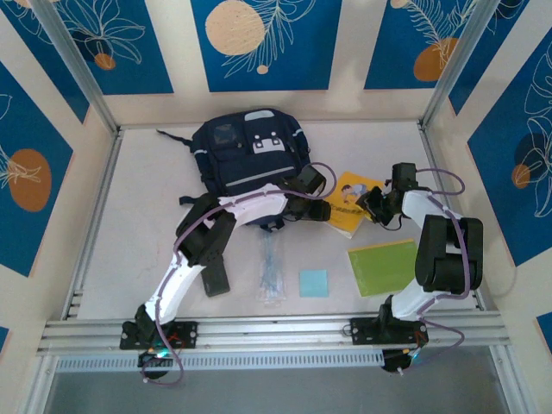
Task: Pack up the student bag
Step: Pick up the book from the middle-right of the table.
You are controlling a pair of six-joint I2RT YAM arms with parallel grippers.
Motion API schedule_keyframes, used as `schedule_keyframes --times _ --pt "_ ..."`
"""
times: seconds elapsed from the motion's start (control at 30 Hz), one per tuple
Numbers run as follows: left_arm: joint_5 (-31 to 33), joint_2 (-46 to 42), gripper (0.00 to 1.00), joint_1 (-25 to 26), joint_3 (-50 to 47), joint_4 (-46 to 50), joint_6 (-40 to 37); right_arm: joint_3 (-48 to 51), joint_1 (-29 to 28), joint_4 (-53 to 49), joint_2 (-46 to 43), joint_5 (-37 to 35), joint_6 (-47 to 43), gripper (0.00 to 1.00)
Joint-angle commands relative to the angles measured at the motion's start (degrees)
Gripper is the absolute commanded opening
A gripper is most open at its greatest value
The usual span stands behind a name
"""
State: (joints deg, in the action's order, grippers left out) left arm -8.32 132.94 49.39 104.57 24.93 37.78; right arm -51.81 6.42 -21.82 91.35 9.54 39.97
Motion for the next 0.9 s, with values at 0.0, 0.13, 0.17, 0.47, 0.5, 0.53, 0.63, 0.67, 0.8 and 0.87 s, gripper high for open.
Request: schedule_keyframes --times 0.0,0.13,0.17,0.47,0.5,0.53,0.63,0.67,0.8,0.87 --pt "-1.7 0.9 0.53 0.8 0.9 2.5 0.1 0.8 -1.1 1.0 -0.6 6.1 1.2 0.2" --pt "-2.7 -2.1 0.54 0.5 1.1 3.0 0.8 -0.3 -0.9 -1.4 -2.4 5.0 1.1 0.0" --pt "-2.9 -3.3 0.56 0.4 1.1 3.2 0.8 -0.9 -0.8 -2.5 -3.2 4.9 0.9 0.0" --pt "-5.1 -19.0 0.7 -6.5 -3.2 1.7 3.0 -10.9 -0.7 -13.7 -9.3 11.8 -2.4 0.0" --pt "-5.7 -20.4 0.7 -7.8 -4.6 0.7 3.8 -12.2 -0.9 -14.5 -9.9 12.8 -2.6 0.0" --pt "-6.5 -22.0 0.7 -9.1 -6.2 -0.3 4.7 -13.6 -1.4 -15.2 -10.4 13.8 -3.0 0.0" --pt "-6.9 -26.0 0.71 -12.7 -11.5 -2.7 6.3 -17.7 -3.8 -16.9 -11.3 16.1 -4.0 0.0" --pt "-6.8 -27.1 0.71 -13.7 -13.2 -3.3 6.7 -19.0 -4.8 -17.1 -11.3 16.8 -4.2 0.0" --pt "-6.4 -31.8 0.72 -17.4 -20.0 -5.0 7.7 -23.9 -9.7 -17.0 -10.7 19.3 -4.2 0.0" --pt "-5.7 -33.8 0.72 -18.8 -22.8 -5.5 7.9 -25.0 -12.2 -14.9 -10.1 20.5 -3.8 0.0"
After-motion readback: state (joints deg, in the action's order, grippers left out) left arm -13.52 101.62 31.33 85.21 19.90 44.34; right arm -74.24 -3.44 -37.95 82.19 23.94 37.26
